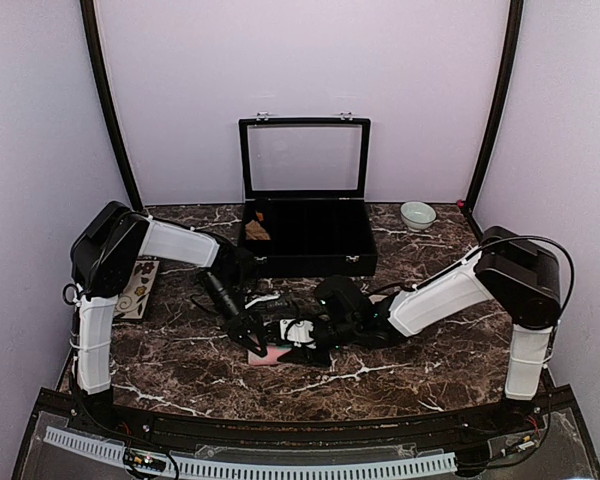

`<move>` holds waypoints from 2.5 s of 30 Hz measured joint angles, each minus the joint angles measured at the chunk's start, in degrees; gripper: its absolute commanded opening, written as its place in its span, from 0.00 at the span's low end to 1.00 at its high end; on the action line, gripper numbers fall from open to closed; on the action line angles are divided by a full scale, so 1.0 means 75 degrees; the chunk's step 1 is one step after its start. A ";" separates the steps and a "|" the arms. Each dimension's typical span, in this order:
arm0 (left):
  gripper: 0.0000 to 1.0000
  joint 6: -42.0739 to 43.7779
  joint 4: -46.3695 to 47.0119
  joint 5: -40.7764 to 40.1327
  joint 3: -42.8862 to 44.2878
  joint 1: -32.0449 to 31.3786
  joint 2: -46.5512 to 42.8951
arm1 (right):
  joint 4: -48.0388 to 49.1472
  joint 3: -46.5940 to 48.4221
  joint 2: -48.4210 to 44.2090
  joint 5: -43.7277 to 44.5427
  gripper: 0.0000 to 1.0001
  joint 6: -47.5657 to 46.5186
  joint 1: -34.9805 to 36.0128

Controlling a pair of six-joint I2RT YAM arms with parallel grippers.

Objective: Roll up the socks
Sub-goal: Roll the sock at the center of the board.

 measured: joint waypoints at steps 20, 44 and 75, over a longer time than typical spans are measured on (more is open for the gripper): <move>0.99 -0.0871 0.2917 -0.1612 -0.3005 0.0938 -0.3789 | -0.1055 0.0784 0.0318 -0.0373 0.08 0.1425 0.0009; 0.26 -0.0064 0.4887 -0.3302 -0.4759 -0.0659 -0.5246 | -0.2020 0.2323 0.1673 -0.3494 0.06 0.6027 -0.0938; 0.42 0.0204 0.5916 -0.5027 -0.4607 -0.2040 -0.4374 | -0.0877 0.1655 0.1725 -0.4386 0.05 0.8125 -0.1189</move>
